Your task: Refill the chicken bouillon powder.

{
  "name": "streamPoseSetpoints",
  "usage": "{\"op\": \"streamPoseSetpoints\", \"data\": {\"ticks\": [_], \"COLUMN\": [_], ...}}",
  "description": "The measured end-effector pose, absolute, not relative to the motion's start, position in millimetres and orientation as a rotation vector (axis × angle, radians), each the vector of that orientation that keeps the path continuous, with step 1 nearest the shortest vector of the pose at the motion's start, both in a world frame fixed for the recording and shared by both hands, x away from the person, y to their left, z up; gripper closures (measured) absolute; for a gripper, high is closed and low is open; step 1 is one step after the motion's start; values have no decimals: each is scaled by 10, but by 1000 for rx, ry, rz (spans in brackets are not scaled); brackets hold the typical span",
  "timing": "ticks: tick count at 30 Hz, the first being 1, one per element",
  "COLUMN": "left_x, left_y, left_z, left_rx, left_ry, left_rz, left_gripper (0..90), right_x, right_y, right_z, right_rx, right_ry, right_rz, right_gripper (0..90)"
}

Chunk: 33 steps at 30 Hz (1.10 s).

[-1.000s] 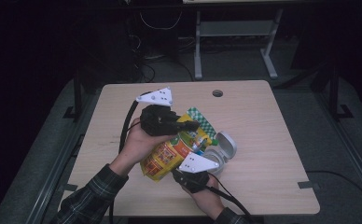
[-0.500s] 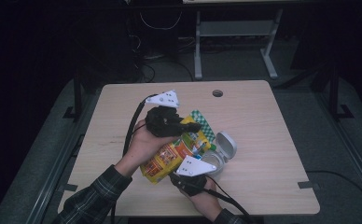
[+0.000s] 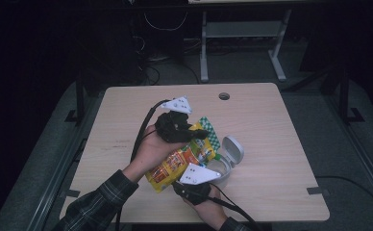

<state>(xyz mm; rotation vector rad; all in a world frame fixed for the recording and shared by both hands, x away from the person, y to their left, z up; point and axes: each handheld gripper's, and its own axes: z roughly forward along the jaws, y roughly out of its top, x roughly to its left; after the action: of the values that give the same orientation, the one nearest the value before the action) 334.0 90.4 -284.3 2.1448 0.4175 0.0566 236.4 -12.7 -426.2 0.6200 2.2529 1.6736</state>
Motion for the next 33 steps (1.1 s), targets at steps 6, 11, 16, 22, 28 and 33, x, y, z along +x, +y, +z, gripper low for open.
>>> {"op": "streamPoseSetpoints", "data": {"ticks": [6,11,16,22,28,33], "left_x": [3365,3363,3366,3369,3358,3359], "left_y": [863,812,774,762,730,726], "left_z": [-2854,-2847,-2856,-2868,-2882,-2879], "left_rx": [2174,2195,2212,2226,2242,2247], "left_ry": [426,425,436,442,442,446], "left_rz": [73,69,63,66,66,64], "left_gripper": [900,899,899,899,899,899], "right_x": [2366,2366,2357,2344,2340,2347], "right_y": [-134,-144,-135,-130,-127,-132], "right_z": [-4257,-4259,-4262,-4263,-4266,-4270], "right_rx": [625,628,611,608,609,609], "right_ry": [2264,2261,2266,2269,2272,2278], "right_rz": [1694,1717,1719,1727,1734,1734], "right_gripper": [899,899,899,900,899,899]}}
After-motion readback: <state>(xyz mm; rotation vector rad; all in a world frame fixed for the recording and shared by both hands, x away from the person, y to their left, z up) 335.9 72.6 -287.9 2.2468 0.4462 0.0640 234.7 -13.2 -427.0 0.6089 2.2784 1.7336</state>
